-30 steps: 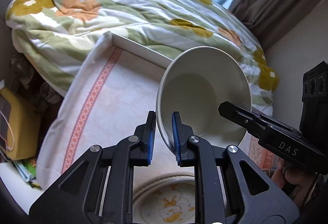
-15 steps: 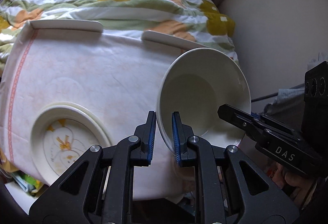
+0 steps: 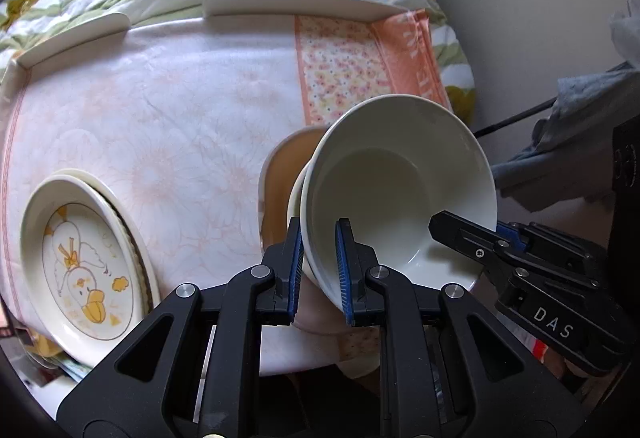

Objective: Organize plates and bowls
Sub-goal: 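Carry the white bowl with both tools onto the cream bowl and release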

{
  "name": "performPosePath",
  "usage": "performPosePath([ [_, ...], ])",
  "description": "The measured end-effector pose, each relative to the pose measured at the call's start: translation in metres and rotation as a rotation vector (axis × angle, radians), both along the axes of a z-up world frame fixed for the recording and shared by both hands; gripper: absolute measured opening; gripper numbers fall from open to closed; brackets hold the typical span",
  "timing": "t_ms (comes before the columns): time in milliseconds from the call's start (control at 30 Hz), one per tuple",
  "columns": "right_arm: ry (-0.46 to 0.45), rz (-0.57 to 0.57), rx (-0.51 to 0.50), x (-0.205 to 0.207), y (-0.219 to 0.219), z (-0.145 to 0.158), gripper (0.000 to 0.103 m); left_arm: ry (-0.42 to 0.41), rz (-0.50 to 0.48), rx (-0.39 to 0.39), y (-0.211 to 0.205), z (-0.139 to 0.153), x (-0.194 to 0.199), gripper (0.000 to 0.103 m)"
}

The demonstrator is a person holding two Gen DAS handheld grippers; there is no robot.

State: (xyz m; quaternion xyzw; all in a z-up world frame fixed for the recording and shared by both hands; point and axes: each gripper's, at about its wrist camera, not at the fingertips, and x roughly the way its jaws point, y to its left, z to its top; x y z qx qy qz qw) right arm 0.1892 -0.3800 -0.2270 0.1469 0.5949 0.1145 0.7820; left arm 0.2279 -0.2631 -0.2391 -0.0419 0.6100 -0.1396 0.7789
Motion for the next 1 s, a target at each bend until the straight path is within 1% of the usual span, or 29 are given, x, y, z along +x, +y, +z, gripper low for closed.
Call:
performPosePath([
  [167, -0.003, 0.015, -0.080, -0.006, 0.006, -0.014, 0.017, 0.021, -0.020, 0.038, -0.002, -0.017, 0.005, 0.014],
  [300, -0.006, 0.017, -0.095, -0.008, 0.006, -0.020, 0.017, -0.016, -0.056, 0.100, -0.009, -0.018, 0.004, 0.014],
  [467, -0.019, 0.021, -0.141, -0.010, 0.011, -0.019, 0.017, -0.049, -0.098, 0.169, -0.017, -0.019, 0.003, 0.014],
  [700, -0.024, 0.002, -0.167, -0.013, 0.010, -0.018, 0.017, -0.072, -0.126, 0.199, -0.021, -0.019, 0.002, 0.014],
  [1000, -0.040, -0.005, -0.171, -0.019, 0.011, -0.015, 0.017, -0.108, -0.151, 0.233, -0.025, -0.019, -0.004, 0.014],
])
